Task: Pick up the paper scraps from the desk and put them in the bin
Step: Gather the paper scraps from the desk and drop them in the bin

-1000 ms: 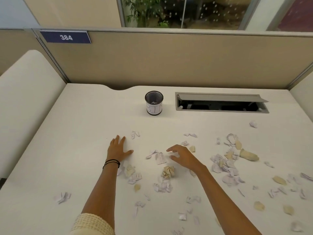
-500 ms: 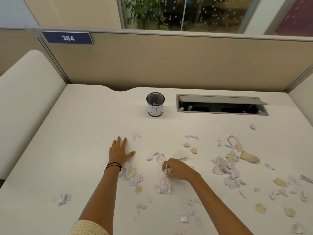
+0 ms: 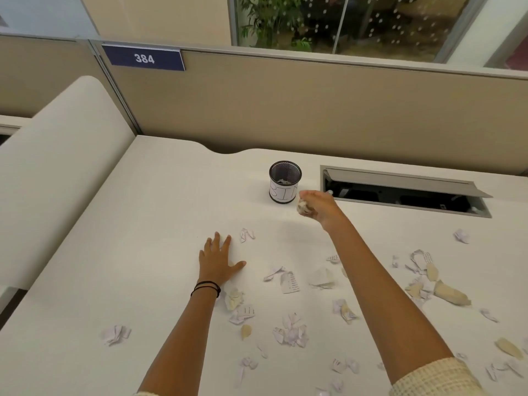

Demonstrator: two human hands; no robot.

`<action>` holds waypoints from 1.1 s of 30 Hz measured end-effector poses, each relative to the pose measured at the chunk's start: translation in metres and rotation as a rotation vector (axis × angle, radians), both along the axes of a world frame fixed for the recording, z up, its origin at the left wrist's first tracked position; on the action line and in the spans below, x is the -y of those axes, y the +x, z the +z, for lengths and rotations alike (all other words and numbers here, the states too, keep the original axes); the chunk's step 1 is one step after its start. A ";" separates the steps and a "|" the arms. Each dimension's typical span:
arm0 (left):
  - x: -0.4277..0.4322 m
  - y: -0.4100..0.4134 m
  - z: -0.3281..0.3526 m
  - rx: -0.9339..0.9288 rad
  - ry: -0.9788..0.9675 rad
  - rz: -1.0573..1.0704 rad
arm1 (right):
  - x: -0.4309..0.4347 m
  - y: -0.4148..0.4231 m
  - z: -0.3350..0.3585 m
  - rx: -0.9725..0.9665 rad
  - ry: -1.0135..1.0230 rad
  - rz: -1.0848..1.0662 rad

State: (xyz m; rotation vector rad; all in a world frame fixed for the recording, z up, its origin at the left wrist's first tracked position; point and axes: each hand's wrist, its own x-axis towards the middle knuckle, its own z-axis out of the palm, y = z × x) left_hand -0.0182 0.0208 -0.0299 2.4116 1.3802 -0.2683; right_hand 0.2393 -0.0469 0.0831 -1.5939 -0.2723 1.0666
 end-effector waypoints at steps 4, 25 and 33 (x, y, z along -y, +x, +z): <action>-0.002 -0.001 -0.002 -0.001 0.016 -0.008 | -0.036 0.009 0.016 -0.069 0.060 -0.129; -0.019 -0.028 0.002 0.305 -0.046 0.139 | 0.073 -0.002 -0.055 0.666 -0.242 0.415; -0.022 -0.054 -0.003 0.295 0.029 0.178 | 0.151 -0.011 -0.085 0.809 -0.239 0.727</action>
